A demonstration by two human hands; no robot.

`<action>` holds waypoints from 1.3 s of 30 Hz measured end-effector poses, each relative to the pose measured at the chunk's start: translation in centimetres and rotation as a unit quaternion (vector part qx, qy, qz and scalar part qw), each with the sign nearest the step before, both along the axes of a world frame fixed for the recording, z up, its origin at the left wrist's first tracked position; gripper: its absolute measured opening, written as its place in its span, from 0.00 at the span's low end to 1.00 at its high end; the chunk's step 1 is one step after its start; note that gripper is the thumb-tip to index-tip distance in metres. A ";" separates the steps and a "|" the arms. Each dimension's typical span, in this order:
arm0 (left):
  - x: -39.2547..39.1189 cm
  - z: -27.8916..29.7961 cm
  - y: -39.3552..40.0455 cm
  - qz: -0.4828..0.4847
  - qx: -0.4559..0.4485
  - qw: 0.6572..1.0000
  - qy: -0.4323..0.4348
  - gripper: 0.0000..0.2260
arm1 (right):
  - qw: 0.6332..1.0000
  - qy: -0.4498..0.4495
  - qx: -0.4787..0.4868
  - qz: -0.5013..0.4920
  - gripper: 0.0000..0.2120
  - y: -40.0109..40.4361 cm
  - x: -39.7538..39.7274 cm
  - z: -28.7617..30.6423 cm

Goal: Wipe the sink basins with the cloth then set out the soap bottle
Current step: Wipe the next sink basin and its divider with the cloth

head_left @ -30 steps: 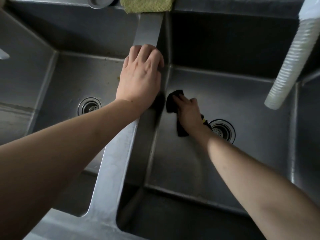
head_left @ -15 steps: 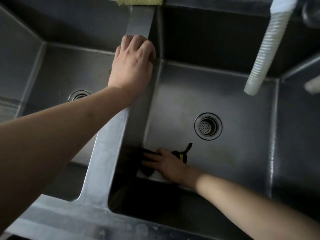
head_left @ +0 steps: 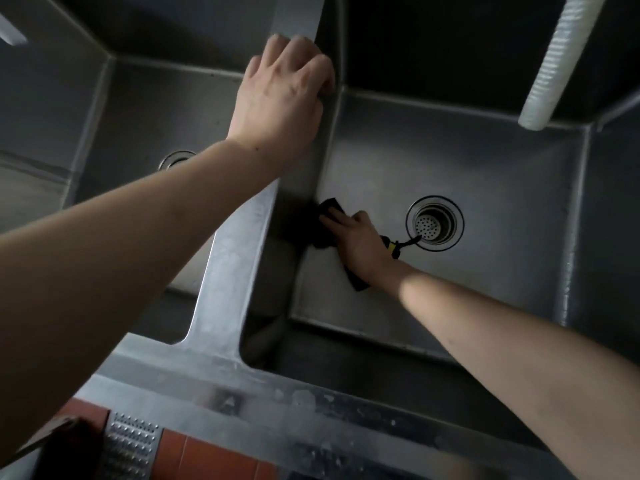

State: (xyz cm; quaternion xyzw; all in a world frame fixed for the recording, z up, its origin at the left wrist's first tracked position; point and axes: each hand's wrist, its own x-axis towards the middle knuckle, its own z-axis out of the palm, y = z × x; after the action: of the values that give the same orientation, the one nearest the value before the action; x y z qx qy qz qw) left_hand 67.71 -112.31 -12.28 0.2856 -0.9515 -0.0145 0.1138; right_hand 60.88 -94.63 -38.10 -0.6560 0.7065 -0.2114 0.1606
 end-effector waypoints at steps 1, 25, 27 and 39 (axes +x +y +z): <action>0.5 0.1 0.4 0.001 0.002 1.000 0.003 0.14 | 1.000 -0.002 0.003 0.020 0.29 0.6 1.0 0.0; 4.5 -1.6 6.3 0.046 0.020 0.998 0.029 0.08 | 0.954 -0.016 0.094 0.283 0.29 10.6 2.5 1.8; 4.5 -1.7 6.2 0.048 0.014 0.998 0.027 0.07 | 0.956 -0.021 0.073 0.282 0.26 8.4 4.3 1.9; 4.3 -1.2 6.8 0.041 0.002 0.999 0.002 0.11 | 0.943 -0.044 0.164 0.286 0.28 10.2 3.0 3.8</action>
State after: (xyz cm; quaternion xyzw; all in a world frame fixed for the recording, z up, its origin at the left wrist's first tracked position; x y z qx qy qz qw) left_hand 72.06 -105.48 -13.46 0.3243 -0.9388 -0.0120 0.1153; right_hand 63.89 -84.39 -34.32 -0.7852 0.5063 -0.0665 0.3502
